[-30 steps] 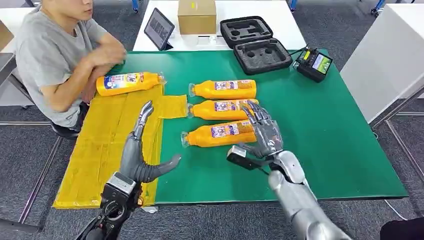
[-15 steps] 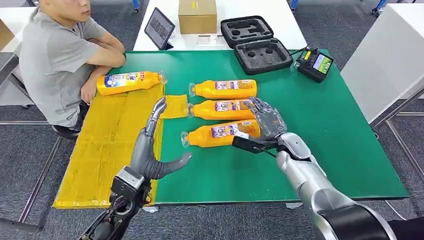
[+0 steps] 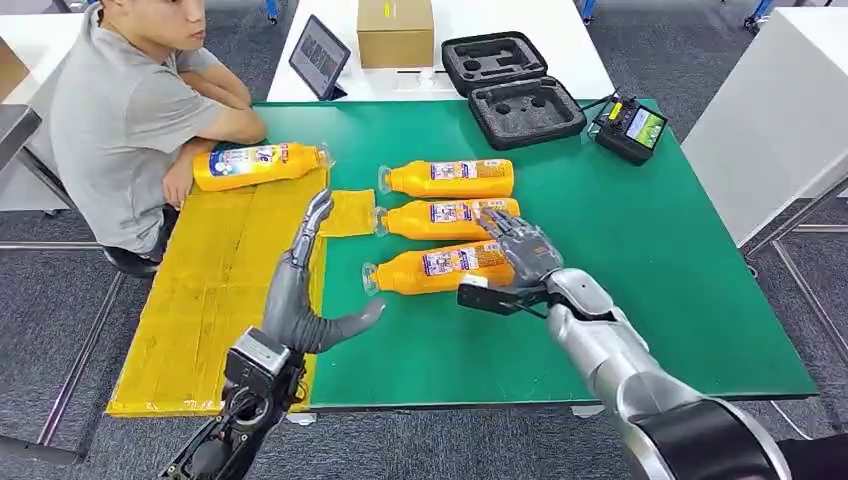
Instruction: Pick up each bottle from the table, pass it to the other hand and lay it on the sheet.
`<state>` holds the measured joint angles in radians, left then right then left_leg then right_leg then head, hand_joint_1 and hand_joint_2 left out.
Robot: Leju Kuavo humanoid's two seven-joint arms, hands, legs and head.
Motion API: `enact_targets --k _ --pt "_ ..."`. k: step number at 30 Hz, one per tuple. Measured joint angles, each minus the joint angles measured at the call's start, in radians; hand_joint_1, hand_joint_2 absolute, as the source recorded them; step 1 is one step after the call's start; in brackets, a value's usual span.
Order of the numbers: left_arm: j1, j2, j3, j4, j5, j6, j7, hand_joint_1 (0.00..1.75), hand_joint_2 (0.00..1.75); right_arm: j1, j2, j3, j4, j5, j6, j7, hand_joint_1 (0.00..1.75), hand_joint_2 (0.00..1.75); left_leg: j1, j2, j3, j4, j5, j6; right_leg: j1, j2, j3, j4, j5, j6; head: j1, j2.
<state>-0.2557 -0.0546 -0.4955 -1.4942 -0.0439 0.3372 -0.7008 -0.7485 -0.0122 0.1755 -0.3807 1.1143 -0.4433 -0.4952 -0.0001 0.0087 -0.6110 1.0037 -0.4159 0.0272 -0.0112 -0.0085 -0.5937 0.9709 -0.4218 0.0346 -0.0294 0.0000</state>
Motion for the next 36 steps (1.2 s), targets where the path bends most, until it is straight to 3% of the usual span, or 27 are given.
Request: enact_targets --k 17,31,36 --pt "-0.033 -0.014 -0.004 0.049 0.009 -0.014 0.000 0.00 1.75 0.022 0.036 0.028 0.044 -0.026 0.090 -0.020 0.00 1.75 0.000 0.000 0.000 0.000 0.000 0.000 0.000 0.000 0.000 0.000 0.000 0.000 0.000 0.000" --pt "-0.048 -0.017 -0.011 0.077 0.015 -0.019 0.000 0.00 1.75 0.009 0.042 0.028 0.053 -0.025 0.131 0.012 0.00 1.75 0.000 0.000 0.001 0.000 0.000 0.000 0.000 0.000 0.000 0.000 0.000 0.000 0.000 0.000" --pt "-0.049 -0.017 -0.014 0.077 0.015 -0.014 0.000 0.00 1.75 -0.011 0.043 0.032 0.055 -0.013 0.195 0.067 0.00 1.75 0.000 0.000 0.001 0.000 0.000 0.000 0.000 0.000 0.000 0.000 0.000 0.000 0.000 0.000"
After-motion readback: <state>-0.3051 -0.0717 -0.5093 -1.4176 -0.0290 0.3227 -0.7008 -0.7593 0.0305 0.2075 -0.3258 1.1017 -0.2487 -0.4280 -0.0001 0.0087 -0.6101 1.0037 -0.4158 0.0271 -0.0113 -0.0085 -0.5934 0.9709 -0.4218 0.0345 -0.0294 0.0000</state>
